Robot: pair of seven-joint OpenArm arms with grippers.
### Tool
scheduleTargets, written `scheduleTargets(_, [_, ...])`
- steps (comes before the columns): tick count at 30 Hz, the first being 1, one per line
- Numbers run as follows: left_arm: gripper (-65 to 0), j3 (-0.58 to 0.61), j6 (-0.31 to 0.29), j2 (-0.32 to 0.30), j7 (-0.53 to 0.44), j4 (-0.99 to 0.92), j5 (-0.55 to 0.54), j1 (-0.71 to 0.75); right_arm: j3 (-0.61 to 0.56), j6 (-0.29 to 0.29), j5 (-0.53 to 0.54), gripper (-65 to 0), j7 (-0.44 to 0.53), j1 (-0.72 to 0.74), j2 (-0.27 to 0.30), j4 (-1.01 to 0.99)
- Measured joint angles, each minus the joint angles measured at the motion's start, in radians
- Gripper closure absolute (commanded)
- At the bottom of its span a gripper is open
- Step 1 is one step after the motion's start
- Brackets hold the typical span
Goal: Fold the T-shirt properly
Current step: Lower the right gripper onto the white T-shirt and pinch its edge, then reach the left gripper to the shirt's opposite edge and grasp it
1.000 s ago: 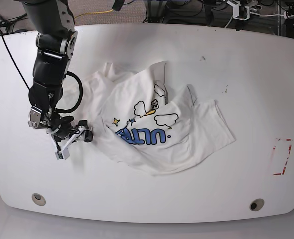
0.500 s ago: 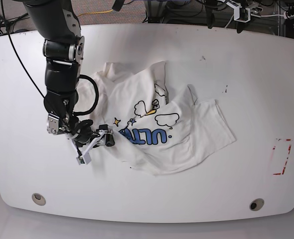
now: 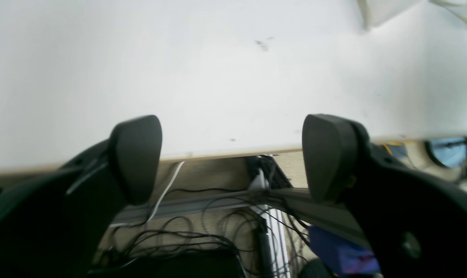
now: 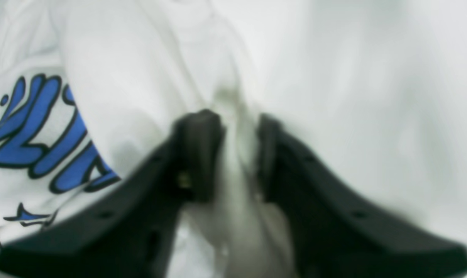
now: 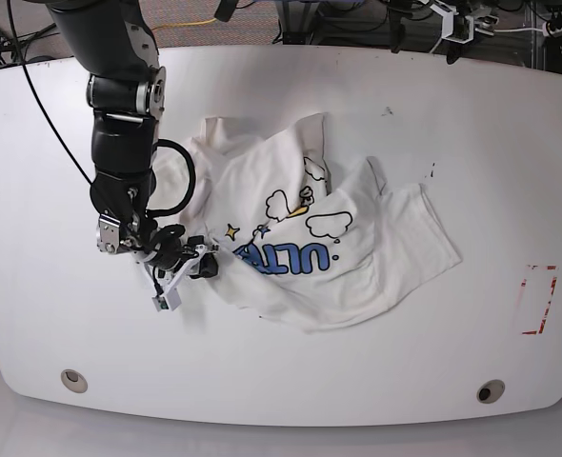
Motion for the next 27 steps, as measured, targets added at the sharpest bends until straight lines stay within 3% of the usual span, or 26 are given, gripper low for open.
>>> scheduleTargets(8, [-53.7,0.137,-0.008,-0.005,0.005,-0.001,0.0,-0.117,-0.001,0.0,0.003,0.0,-0.011,-0.001,0.003,0.001])
scheduleTargets(11, [-53.7,0.172,0.0,-0.005,0.105,-0.004,0.003,-0.184,0.002,0.001,0.003,0.0,-0.068,-0.006,0.003,0.03])
scheduleTargets(15, [-53.6,0.215,0.006,-0.006,0.216,-0.008,0.003,-0.284,0.003,0.0,0.0,0.0,-0.145,-0.076,0.003,0.216])
scheduleTargets(24, [-53.7,0.282,-0.001,-0.005,0.295,-0.06,0.003,-0.439,0.002,0.001,-0.002,0.0,-0.324,-0.142,0.001,0.577])
scheduleTargets(27, [-53.7,0.314,0.006,-0.006,0.326,-0.098,0.004,-0.487,0.0,0.003,0.006,0.0,-0.33,-0.156,0.0,0.647])
